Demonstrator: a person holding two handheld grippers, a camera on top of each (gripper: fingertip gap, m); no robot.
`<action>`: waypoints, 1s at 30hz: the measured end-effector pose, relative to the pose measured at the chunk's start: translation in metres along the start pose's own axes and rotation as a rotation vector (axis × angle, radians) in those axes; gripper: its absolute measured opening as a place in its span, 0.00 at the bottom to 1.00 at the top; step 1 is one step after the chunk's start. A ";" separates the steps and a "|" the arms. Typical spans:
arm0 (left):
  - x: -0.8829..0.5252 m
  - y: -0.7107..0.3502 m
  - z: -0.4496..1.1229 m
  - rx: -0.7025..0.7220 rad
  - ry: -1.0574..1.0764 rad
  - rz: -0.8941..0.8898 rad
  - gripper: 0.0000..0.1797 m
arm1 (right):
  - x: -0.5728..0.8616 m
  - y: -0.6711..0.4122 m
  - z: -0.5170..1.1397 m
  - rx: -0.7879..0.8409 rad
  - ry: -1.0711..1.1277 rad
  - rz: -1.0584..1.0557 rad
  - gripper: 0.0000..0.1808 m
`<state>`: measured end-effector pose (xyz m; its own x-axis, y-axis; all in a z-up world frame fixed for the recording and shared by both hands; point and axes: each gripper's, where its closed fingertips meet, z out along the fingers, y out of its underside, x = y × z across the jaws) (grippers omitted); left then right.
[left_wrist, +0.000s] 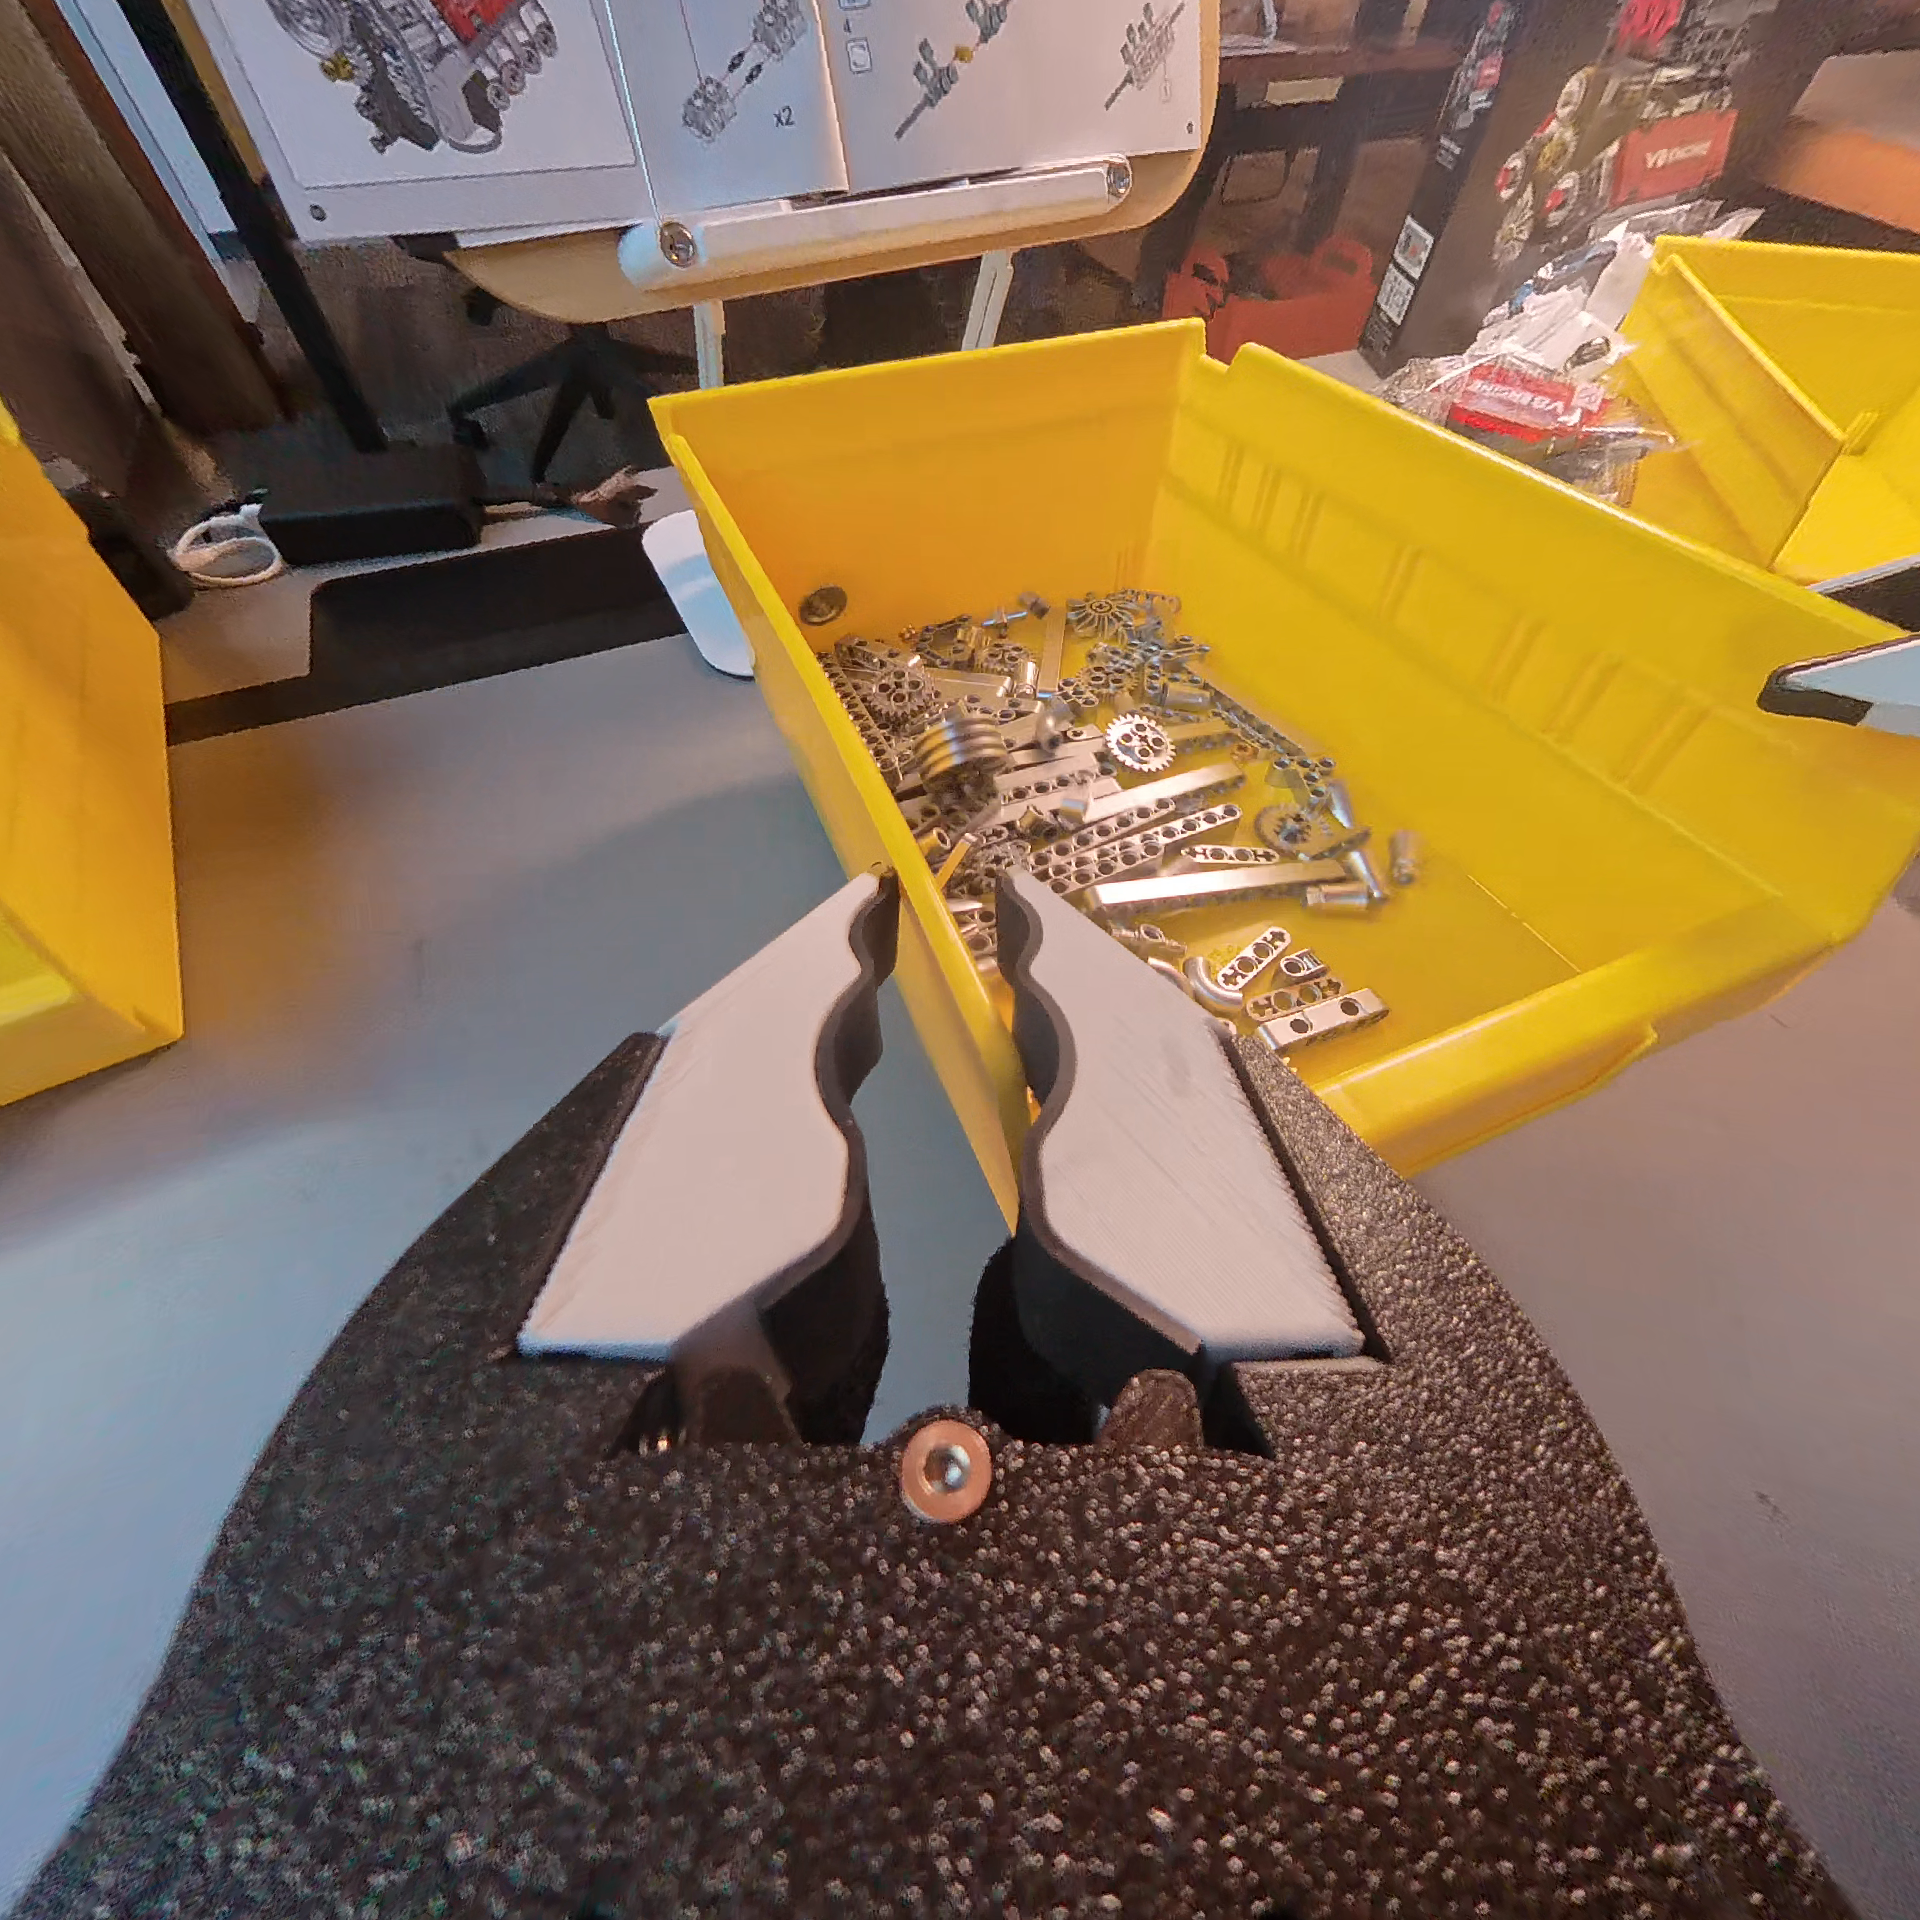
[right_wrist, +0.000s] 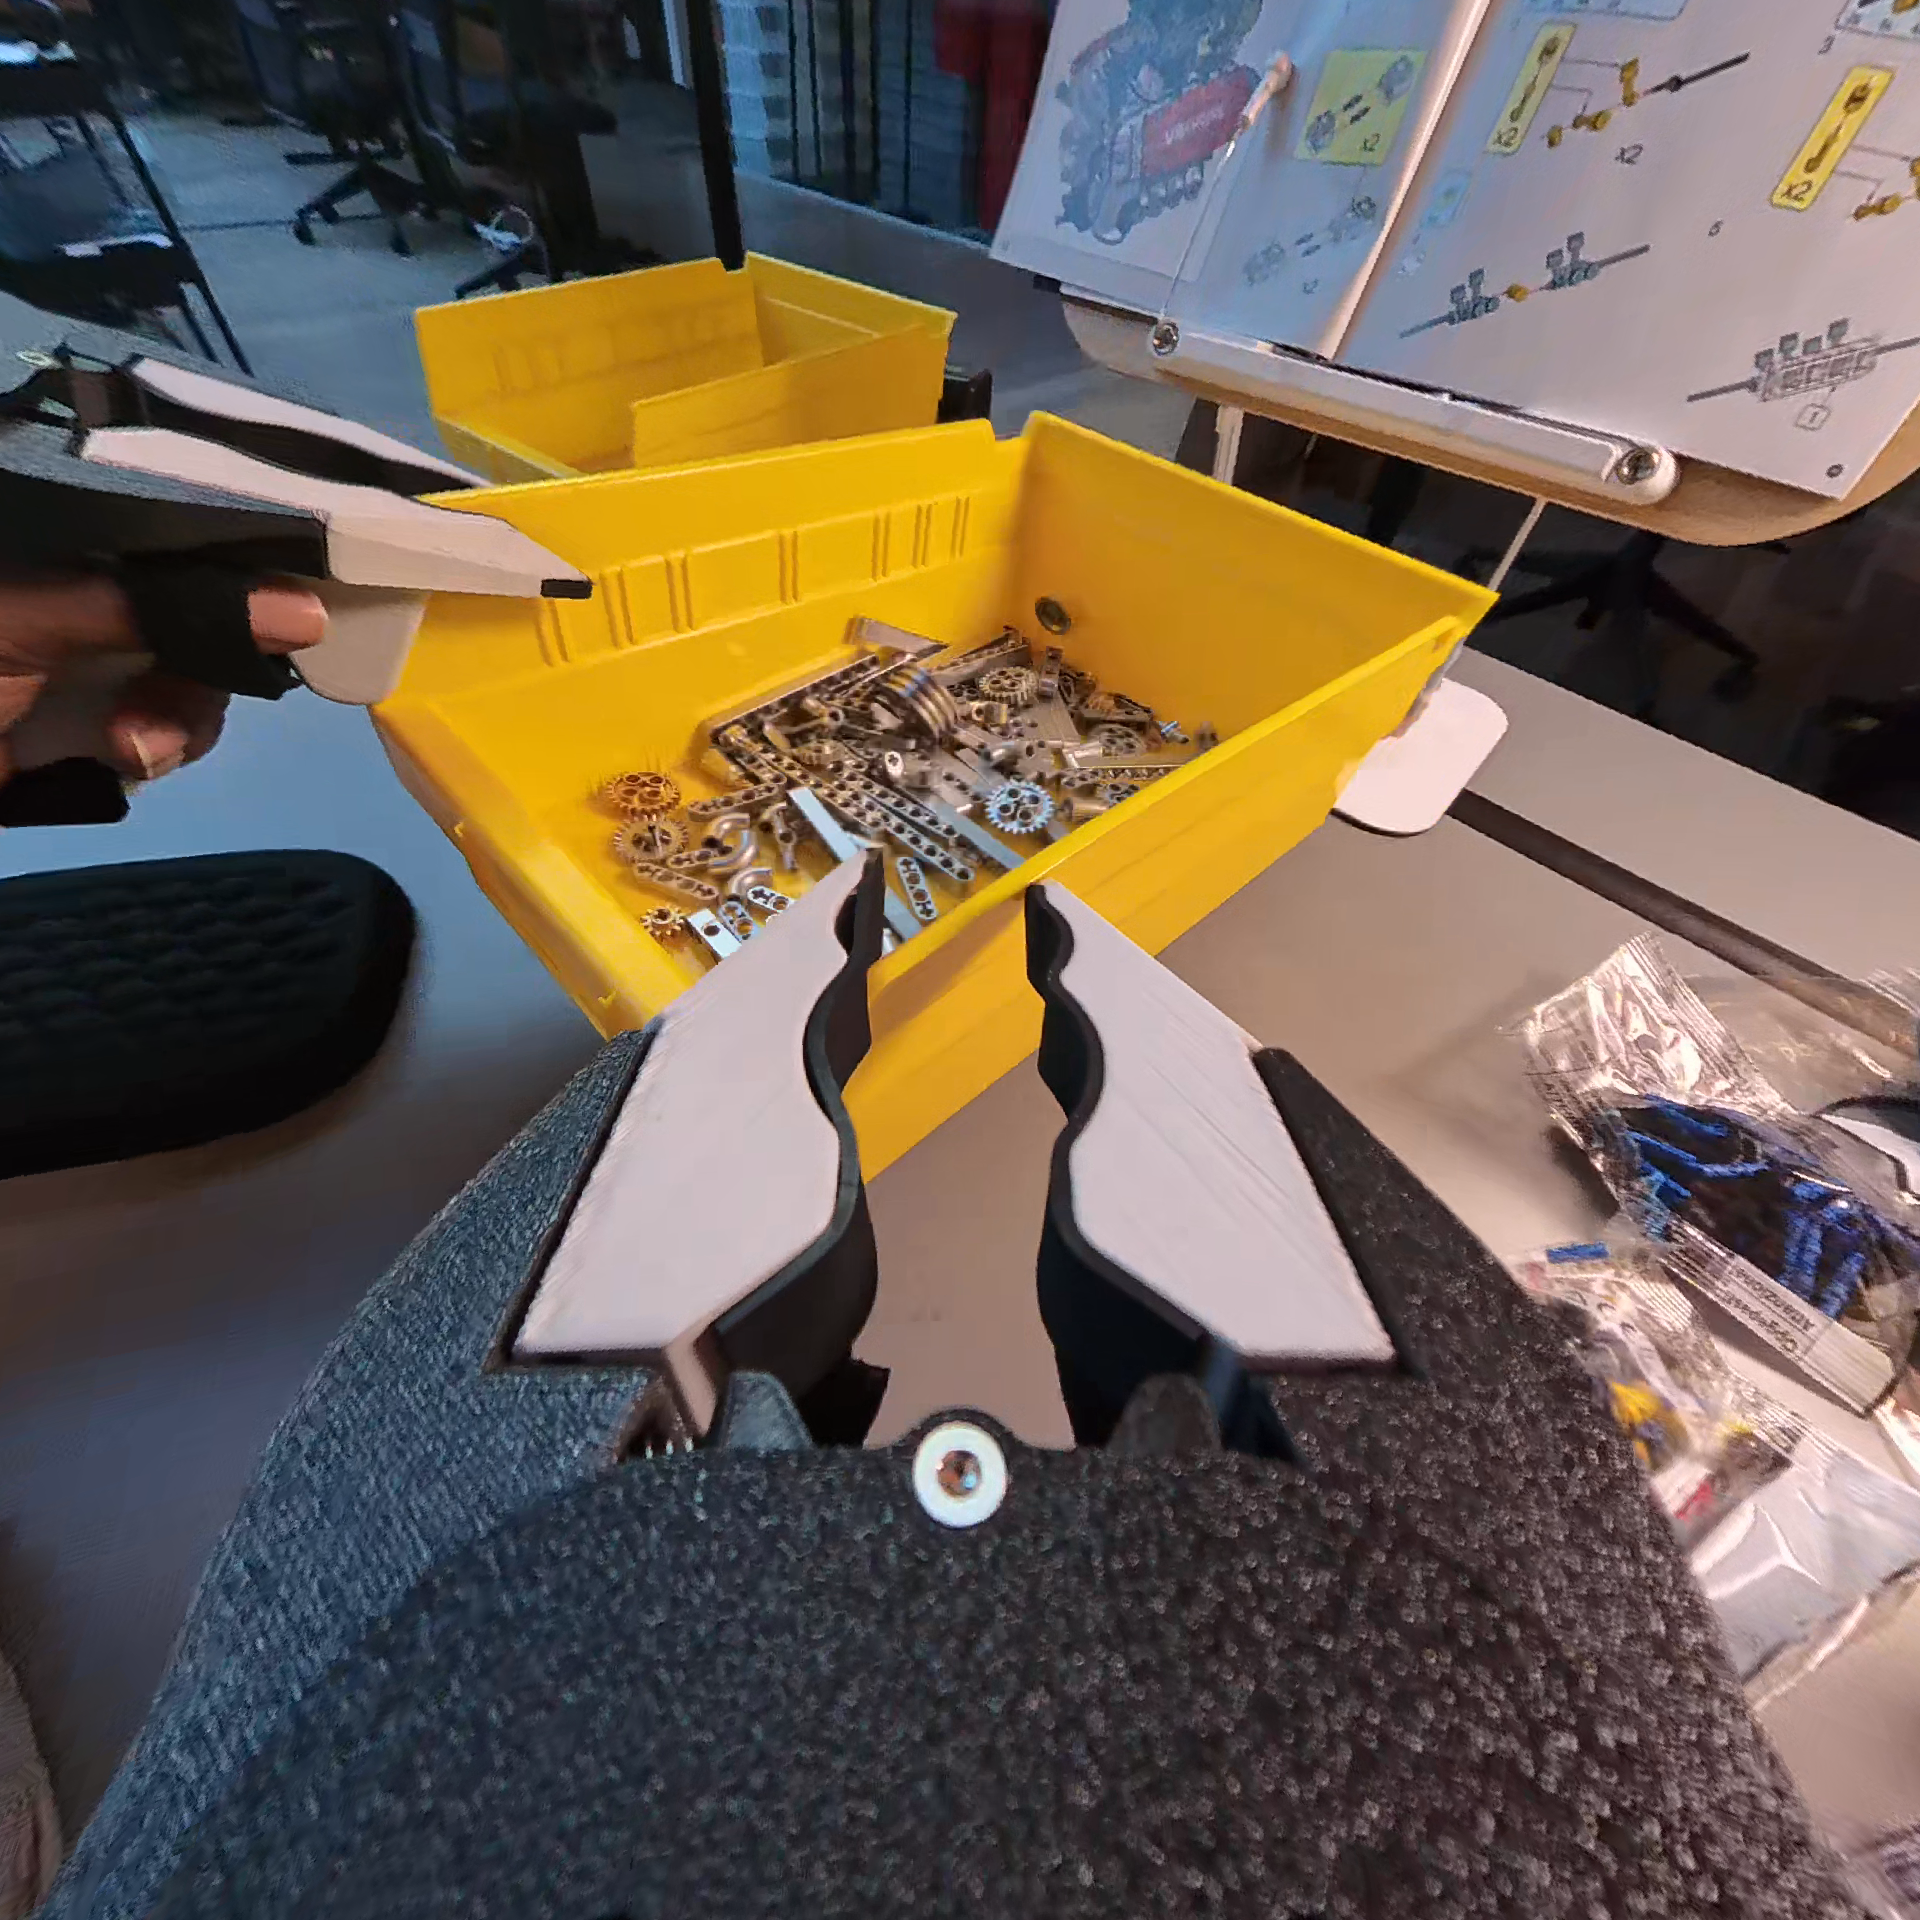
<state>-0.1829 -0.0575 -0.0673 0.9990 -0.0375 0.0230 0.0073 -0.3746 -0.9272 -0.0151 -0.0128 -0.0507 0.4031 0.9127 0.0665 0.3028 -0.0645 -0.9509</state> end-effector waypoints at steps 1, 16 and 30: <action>-0.001 0.004 -0.005 0.000 -0.007 0.004 0.08 | -0.006 0.002 0.000 -0.007 -0.006 -0.011 0.14; 0.008 0.053 -0.020 0.000 0.037 0.024 0.15 | -0.020 0.043 0.005 -0.032 -0.048 -0.018 0.14; 0.018 0.070 -0.014 -0.013 -0.022 0.130 0.18 | -0.013 0.059 0.003 -0.010 -0.058 0.009 0.21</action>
<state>-0.1649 -0.0968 -0.1263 0.9922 -0.0659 -0.1055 -0.1228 -0.3798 -0.9169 -0.0051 -0.0268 -0.1086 0.3554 0.9338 0.0406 0.3079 -0.0760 -0.9484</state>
